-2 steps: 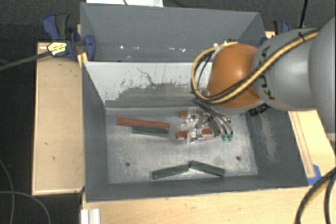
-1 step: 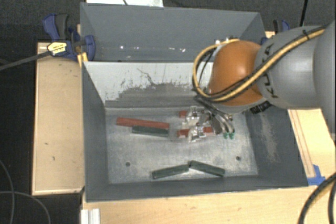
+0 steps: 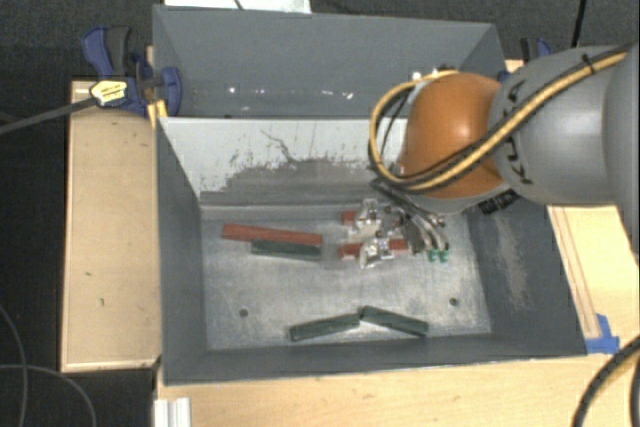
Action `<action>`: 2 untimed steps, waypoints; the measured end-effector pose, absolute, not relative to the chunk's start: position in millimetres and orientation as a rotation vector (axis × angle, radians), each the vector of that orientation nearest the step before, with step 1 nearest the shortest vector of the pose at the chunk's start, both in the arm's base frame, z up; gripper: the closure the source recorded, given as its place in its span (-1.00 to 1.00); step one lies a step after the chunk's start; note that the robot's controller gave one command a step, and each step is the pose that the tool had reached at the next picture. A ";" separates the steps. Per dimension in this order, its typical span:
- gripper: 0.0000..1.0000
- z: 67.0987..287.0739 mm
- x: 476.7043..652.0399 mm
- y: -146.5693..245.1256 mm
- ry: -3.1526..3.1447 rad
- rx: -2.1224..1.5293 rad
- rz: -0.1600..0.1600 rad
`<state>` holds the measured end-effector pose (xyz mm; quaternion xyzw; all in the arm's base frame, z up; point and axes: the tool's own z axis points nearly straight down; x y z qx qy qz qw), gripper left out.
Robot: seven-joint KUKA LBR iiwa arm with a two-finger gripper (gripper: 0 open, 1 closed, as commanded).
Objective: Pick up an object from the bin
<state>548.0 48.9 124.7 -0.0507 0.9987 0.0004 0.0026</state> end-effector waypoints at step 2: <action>1.00 143.6 547.3 48.9 3.137 -0.160 0.001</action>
Offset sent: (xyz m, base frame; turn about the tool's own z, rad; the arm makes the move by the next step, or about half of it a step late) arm 0.0001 -0.0002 0.0454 0.0000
